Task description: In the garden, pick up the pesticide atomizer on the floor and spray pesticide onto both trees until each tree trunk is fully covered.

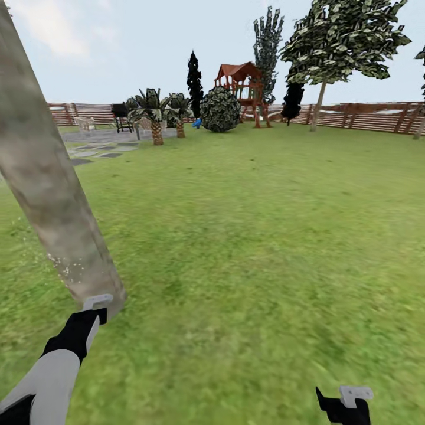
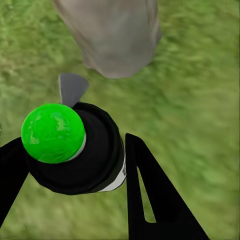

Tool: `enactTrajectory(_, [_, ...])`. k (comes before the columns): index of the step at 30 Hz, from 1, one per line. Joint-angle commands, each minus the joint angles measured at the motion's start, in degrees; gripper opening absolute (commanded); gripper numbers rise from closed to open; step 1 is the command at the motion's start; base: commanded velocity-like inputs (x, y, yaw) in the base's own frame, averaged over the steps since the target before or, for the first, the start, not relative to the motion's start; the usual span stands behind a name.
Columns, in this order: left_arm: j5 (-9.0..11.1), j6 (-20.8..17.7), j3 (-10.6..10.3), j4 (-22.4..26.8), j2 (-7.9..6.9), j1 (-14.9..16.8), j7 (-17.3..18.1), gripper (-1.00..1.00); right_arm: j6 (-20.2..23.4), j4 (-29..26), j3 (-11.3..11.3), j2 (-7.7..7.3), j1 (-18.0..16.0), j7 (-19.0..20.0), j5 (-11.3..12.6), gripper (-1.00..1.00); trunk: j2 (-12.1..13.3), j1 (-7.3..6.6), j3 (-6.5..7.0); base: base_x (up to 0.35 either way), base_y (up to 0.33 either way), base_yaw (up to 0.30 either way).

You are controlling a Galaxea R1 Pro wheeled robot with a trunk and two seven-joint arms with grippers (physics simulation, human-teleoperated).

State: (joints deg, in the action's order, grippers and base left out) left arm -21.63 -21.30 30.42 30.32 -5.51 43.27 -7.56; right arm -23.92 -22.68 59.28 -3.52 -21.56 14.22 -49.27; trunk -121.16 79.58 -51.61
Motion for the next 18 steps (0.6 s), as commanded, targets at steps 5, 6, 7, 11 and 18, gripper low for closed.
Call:
enactTrajectory(5, [-0.3,-0.2,0.2,0.1,-0.01,0.1,0.0,-1.00,-0.3,0.0,0.5,0.01,-0.1,0.5,-0.2,1.00,0.0,0.01,-0.05,0.197,-0.231,0.275])
enactTrajectory(6, [-0.3,-0.2,0.2,0.1,-0.02,0.1,0.0,-1.00,-0.3,0.0,0.5,0.01,-0.1,0.5,-0.2,1.00,0.0,0.01,-0.05,0.198,-0.231,0.277])
enactTrajectory(7, [-0.2,-0.3,0.2,0.1,-0.02,0.1,0.0,-1.00,-0.3,0.0,0.5,0.01,-0.1,0.5,-0.2,1.00,0.0,0.01,-0.05,0.199,-0.230,0.277])
enactTrajectory(11, [-0.1,-0.3,0.2,0.1,-0.03,0.1,0.0,-1.00,-0.3,0.0,0.5,0.01,-0.1,0.5,-0.2,1.00,0.0,0.01,-0.05,0.205,-0.225,0.277])
enactTrajectory(18, [-0.1,-0.3,0.2,0.2,-0.03,0.1,-0.1,-1.00,-0.3,0.0,0.5,0.01,-0.1,0.5,-0.2,1.00,0.0,0.01,-0.05,0.217,-0.214,0.277])
